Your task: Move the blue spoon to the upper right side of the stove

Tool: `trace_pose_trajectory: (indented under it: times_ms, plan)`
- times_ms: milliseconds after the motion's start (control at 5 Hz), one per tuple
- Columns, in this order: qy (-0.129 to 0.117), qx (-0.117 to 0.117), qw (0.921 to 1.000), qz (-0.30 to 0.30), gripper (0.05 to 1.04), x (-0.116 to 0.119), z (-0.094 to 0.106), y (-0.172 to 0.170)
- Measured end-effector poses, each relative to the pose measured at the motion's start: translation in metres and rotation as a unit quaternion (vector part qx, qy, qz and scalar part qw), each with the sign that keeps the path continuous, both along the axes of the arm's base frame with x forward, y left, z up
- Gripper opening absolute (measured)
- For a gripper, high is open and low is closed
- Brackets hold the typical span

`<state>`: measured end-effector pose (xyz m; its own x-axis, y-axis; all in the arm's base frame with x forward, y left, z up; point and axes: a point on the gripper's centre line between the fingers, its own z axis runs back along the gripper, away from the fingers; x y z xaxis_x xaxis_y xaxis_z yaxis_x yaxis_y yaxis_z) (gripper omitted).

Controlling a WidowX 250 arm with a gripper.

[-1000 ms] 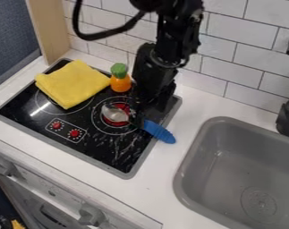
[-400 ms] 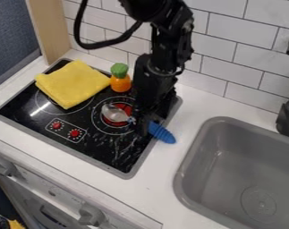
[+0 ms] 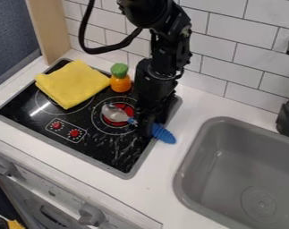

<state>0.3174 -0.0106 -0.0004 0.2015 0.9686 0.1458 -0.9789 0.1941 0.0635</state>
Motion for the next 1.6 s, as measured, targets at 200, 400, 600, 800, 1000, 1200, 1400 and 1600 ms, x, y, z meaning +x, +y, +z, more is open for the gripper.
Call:
trace_pose_trajectory:
  times_ms: [200, 400, 600, 800, 1000, 1200, 1400, 1600]
  plan:
    - [0.0, 0.0, 1.0, 0.004, 0.402, 0.0, -0.001, 0.001]
    - [0.004, 0.006, 1.0, 0.002, 0.365, -0.004, -0.001, 0.003]
    - [0.017, 0.022, 0.9996, 0.006, 0.365, -0.014, 0.005, 0.01]
    - [-0.018, 0.036, 0.9991, 0.018, 0.365, -0.016, 0.033, 0.01]
    - [-0.026, 0.061, 0.9978, -0.006, 0.365, -0.022, 0.065, 0.01]
    - [-0.01, 0.098, 0.993, -0.065, 0.365, -0.021, 0.083, 0.008]
    - [-0.005, 0.102, 0.9806, -0.167, 0.365, -0.011, 0.091, 0.002]
    - [-0.011, 0.074, 0.9608, -0.267, 0.365, 0.003, 0.097, -0.006]
